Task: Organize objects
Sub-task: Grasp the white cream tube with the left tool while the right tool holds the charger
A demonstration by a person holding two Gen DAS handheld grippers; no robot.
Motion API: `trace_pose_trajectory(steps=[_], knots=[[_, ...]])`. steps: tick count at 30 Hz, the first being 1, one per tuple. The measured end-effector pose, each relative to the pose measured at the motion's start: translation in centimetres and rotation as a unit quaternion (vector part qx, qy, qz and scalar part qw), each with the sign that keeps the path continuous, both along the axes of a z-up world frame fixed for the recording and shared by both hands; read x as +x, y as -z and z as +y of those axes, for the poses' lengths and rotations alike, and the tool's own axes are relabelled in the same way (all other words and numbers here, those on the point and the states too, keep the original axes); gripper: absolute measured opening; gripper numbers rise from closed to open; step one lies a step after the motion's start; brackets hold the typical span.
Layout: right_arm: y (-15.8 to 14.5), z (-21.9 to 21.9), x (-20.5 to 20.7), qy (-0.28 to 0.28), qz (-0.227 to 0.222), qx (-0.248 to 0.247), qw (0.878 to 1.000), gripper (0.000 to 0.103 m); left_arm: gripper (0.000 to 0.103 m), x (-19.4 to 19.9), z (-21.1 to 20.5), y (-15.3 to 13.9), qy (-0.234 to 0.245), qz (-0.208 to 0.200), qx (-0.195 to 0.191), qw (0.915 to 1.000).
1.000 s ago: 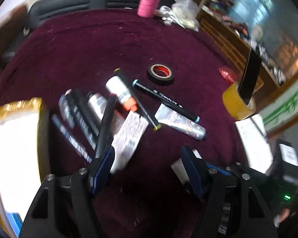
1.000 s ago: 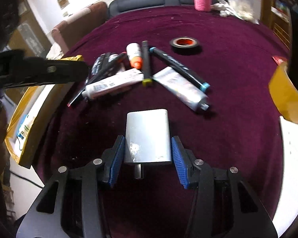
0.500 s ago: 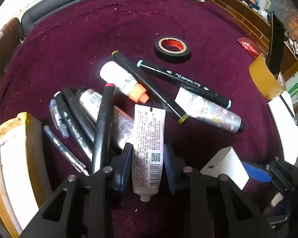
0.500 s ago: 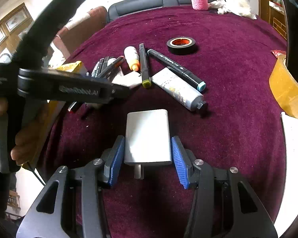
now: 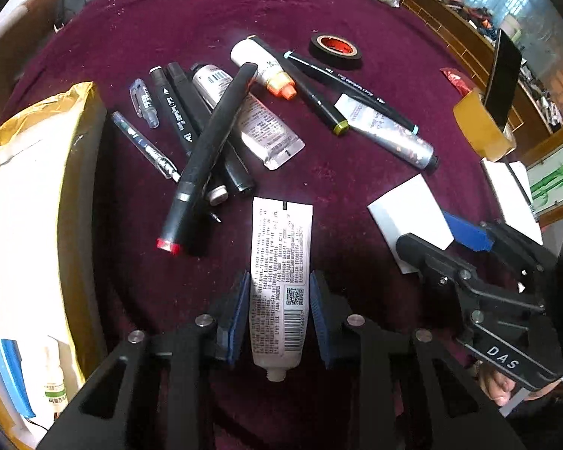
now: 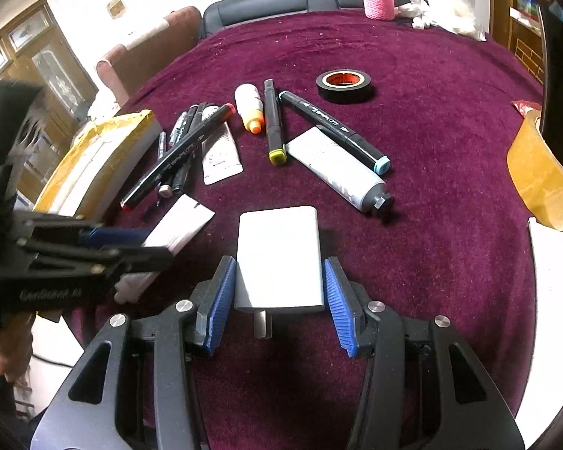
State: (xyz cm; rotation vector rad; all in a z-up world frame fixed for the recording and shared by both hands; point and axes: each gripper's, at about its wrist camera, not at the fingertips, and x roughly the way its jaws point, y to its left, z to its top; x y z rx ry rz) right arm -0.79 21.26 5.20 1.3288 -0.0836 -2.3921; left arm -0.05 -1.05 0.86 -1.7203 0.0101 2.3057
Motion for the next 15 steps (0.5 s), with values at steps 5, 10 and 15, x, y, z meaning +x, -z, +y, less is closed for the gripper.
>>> trace_pose_trajectory(steps=[5,10,15], knots=[[0.1,-0.4,0.0,0.002,-0.001,0.017,1.000,0.049,0.032,1.4,0.6,-0.1,0.025,0.021,-0.044,0.9985],[0.2,-0.6,0.0,0.007,0.001,0.026,1.000,0.049,0.031,1.7,0.8,-0.1,0.023,0.037,-0.053,0.9976],[0.5,-1.1,0.0,0.011,0.005,0.044,0.999,0.048,0.030,1.8,-0.2,-0.8,-0.003,0.032,-0.017,0.9993]])
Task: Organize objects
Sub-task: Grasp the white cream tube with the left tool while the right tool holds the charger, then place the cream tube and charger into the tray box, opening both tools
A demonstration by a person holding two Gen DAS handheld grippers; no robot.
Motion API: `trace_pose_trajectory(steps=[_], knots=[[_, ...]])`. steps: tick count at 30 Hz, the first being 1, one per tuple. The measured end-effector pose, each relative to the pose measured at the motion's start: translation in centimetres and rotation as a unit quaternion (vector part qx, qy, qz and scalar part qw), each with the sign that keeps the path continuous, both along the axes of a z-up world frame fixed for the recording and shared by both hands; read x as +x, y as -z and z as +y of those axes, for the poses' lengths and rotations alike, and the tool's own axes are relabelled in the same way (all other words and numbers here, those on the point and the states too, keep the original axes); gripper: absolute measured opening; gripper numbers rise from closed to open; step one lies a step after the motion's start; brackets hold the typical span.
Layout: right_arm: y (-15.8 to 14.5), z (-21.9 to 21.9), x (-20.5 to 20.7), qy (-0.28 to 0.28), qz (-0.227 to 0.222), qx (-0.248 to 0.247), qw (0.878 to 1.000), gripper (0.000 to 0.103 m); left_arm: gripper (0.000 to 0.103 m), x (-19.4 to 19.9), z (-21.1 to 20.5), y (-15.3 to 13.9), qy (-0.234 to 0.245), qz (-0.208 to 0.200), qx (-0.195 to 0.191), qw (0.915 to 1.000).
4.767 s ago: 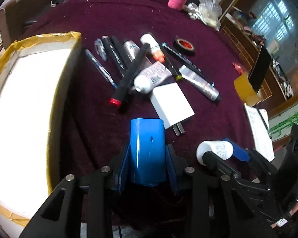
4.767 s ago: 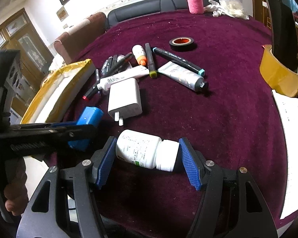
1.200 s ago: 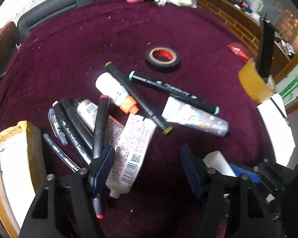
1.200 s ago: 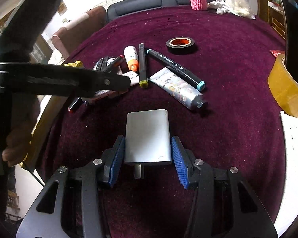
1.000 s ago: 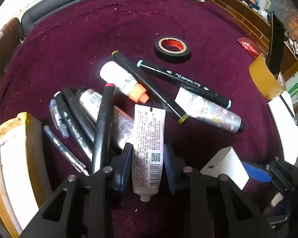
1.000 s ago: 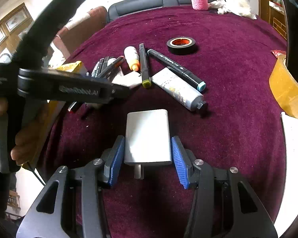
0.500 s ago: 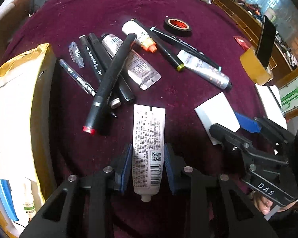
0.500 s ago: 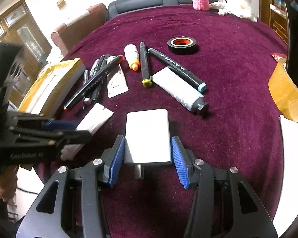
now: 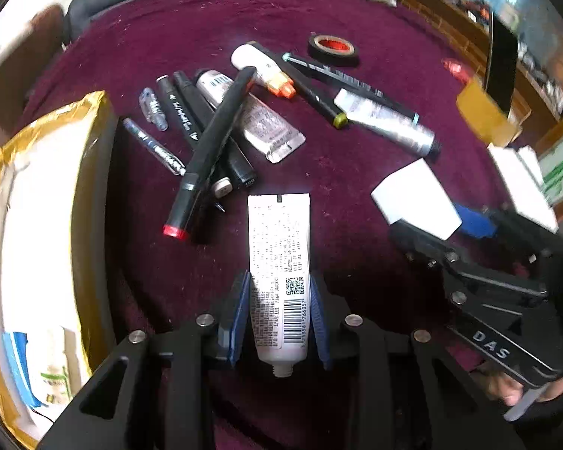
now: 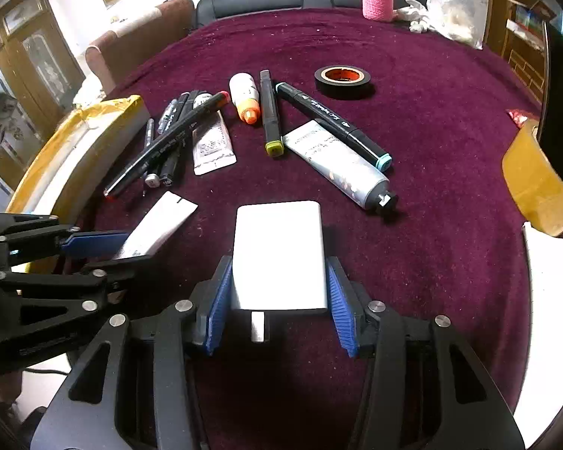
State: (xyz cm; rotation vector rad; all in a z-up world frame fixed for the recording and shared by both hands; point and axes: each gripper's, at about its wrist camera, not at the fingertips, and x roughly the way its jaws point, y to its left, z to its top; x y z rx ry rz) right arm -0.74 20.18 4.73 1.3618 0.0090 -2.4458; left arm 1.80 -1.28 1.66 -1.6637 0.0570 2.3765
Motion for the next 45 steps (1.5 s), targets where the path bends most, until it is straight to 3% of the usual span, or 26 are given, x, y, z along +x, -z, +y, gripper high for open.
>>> trace_pose_trajectory(steps=[8,12,17,22,26,33,38,41,45], knots=[[-0.2,0.9,0.5,0.001,-0.035,-0.073,0.997,0.048,0.030,1.3,-1.9,-1.5,-0.033,-0.001,0.052,0.9981],[-1.2,-0.4,1.3,-0.017,-0.031,-0.086,0.996,0.048,0.030,2.1,-4.0,-3.7,-0.061,0.015,0.080,0.9948],[-3.8,-4.5,2.0,-0.076,-0.010,-0.104,0.992,0.048,0.030,3.6,-8.9,-7.4,-0.114,0.051,0.111,0.9860],[-5.9,-9.0,1.5,-0.134,-0.009,-0.123,0.983,0.048,0.030,4.0,-15.6,-9.0,-0.186,0.072,0.101,0.9748],[-6.4,-12.8,0.6,-0.169,-0.016,-0.125,0.977,0.048,0.030,2.4,-19.6,-7.8,-0.220,0.065,0.102,0.9678],[-6.3,-20.2,-1.4,-0.217,-0.021,-0.098,0.971,0.048,0.030,-1.9,-23.2,-3.2,-0.262,0.024,0.115,0.9580],[-4.9,-24.5,-2.5,-0.241,-0.024,-0.047,0.969,0.048,0.030,-3.0,-23.5,-1.2,-0.256,-0.001,0.087,0.9627],[-4.1,-26.2,-2.5,-0.256,-0.014,-0.006,0.967,0.048,0.030,-3.0,-23.3,-0.3,-0.252,-0.014,0.045,0.9667],[-2.8,-27.0,-2.1,-0.278,-0.004,0.044,0.960,0.048,0.030,-3.2,-22.5,0.5,-0.234,-0.022,0.040,0.9711]])
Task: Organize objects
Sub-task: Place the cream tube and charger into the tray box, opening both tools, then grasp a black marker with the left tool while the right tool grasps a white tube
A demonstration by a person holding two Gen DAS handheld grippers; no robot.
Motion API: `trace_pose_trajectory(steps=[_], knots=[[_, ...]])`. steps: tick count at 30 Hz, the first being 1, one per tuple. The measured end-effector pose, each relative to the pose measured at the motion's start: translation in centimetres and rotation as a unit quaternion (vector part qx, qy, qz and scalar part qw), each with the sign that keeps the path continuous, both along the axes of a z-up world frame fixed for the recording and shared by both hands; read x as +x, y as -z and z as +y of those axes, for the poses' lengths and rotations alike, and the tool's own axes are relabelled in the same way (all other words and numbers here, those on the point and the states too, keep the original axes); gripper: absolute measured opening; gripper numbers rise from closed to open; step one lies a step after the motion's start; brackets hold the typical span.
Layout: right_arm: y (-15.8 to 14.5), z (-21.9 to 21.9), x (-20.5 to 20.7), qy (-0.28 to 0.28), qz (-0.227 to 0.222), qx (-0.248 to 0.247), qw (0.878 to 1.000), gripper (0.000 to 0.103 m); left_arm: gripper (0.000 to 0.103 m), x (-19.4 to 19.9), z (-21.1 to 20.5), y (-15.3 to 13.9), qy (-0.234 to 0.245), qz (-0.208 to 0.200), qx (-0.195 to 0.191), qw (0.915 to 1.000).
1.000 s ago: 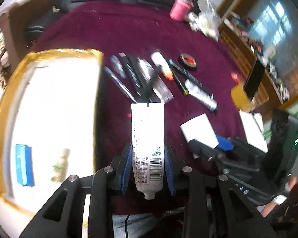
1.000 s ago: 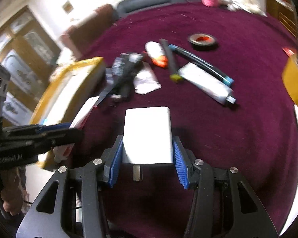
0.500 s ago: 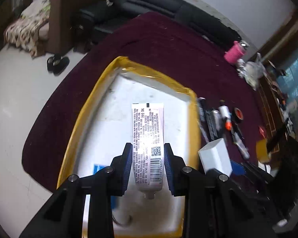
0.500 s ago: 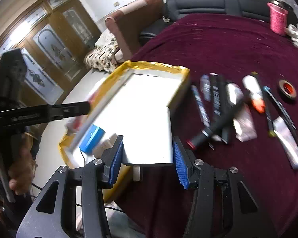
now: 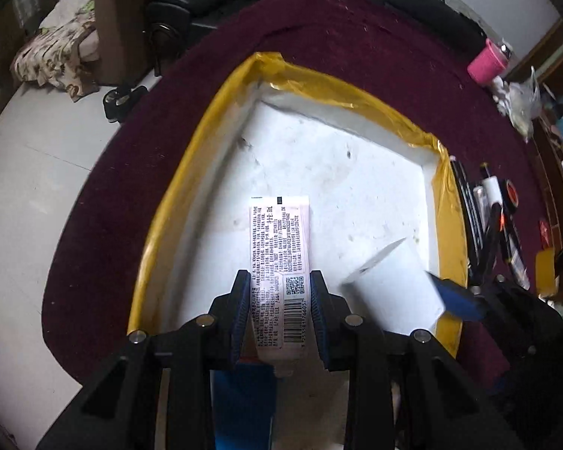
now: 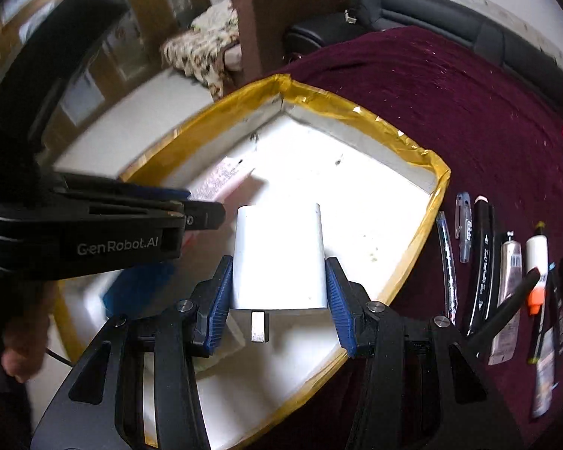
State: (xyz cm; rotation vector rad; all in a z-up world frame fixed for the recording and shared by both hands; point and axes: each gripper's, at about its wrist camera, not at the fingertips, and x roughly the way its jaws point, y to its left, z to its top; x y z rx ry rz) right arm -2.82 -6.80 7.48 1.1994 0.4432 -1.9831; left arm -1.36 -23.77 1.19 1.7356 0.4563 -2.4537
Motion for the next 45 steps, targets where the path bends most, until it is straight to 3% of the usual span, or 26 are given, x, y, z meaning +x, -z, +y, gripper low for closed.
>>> trace_pose_trajectory(steps=[5,12,16,18,20,22,28,32,36,45], knots=[[0.7,-0.3,0.8,-0.018,0.018,0.027,0.999,0.049,0.031,0.1,0.4,0.0,0.015,0.013,-0.008,0.9998],[0.8,-0.1,0.2,-0.019,0.000,0.005,1.000,0.049,0.032,1.0,-0.9,-0.6,0.007,0.038,0.056,0.9977],[0.4,0.2,0.0,-0.013,-0.019,-0.013,1.000,0.050,0.052,2.6,-1.0,-1.8,-0.016,0.103,0.092,0.9903],[0.1,0.1,0.3,-0.012,-0.013,-0.006,1.000,0.055,0.067,3.4,-0.7,-2.7,-0.030,0.139,0.076,0.9870],[-0.3,0.5,0.6,-0.012,-0.007,-0.009,1.000,0.055,0.075,4.2,-0.4,-3.7,-0.041,0.161,0.053,0.9847],[-1.0,1.2,0.9,-0.005,-0.007,-0.026,1.000,0.055,0.075,5.2,-0.5,-4.7,-0.055,0.179,0.050,0.9811],[-2.3,4.6,1.5,0.006,-0.052,-0.107,0.993,0.055,0.075,7.4,-1.0,-6.4,-0.087,0.202,0.105,0.9699],[-3.5,7.5,2.3,0.013,-0.065,-0.157,0.985,0.055,0.075,8.3,1.7,-7.9,-0.068,0.212,0.091,0.9706],[-3.8,10.5,2.8,0.035,-0.067,-0.170,0.983,0.055,0.075,8.4,5.2,-8.7,-0.029,0.214,0.091,0.9722],[-1.6,20.8,3.7,0.139,-0.079,-0.168,0.973,0.055,0.075,5.7,13.4,-6.1,0.070,0.156,0.109,0.9792]])
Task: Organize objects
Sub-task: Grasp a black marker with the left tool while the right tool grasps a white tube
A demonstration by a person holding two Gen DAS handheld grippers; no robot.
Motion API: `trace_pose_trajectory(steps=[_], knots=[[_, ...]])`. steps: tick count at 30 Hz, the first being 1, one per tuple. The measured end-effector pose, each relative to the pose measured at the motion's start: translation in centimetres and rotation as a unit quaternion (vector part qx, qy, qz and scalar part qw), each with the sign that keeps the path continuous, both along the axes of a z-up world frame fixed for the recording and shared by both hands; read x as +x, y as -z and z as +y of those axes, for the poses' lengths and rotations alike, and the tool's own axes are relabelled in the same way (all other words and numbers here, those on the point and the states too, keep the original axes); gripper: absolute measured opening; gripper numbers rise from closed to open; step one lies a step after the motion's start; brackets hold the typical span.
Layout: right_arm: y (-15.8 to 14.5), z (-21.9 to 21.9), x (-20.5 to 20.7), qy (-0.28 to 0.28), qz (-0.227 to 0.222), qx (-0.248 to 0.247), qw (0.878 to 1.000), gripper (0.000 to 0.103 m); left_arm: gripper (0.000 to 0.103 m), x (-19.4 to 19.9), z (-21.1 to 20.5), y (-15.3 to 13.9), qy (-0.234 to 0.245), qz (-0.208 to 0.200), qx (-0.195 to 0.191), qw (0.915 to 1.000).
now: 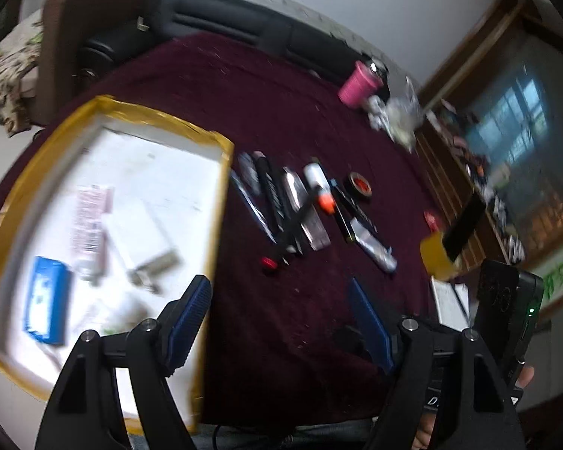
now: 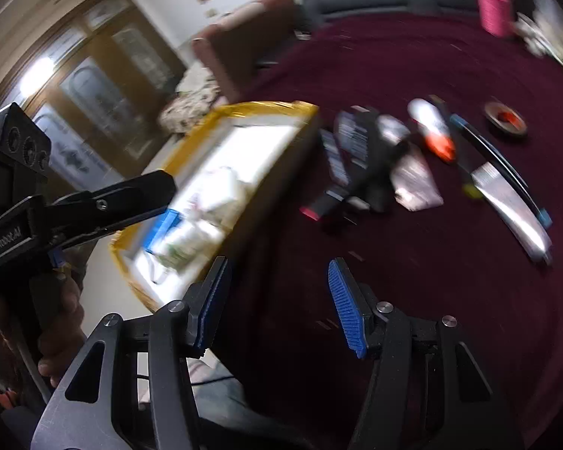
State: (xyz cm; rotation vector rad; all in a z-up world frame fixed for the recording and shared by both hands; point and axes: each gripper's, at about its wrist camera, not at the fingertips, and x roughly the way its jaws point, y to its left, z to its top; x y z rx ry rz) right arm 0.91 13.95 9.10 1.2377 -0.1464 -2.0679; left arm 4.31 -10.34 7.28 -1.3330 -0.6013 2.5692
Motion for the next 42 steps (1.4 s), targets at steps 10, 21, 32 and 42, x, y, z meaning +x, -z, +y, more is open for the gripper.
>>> trace_pose_trajectory(steps=[10,21,32,42], knots=[[1.3,6.9,-2.8,0.082,-0.006,0.009,0.997,0.055,0.074,-5.3,6.0,0.9,0.067,-0.010,-0.080,0.9945],[1.3,8.3,-8.7,0.111,0.039,0.065,0.991,0.055,0.046,-11.4,7.7,4.5,0.077,-0.057,-0.125,0.9875],[3.5,7.9,-10.6,0.100,0.018,0.126,0.987,0.040,0.013,-10.3,6.1,5.1,0.066,-0.080,-0.091,0.9904],[3.1,6.3,-6.8,0.105,-0.002,0.159,0.982,0.028,0.013,-6.4,3.3,4.1,0.047,-0.083,-0.016,0.9953]])
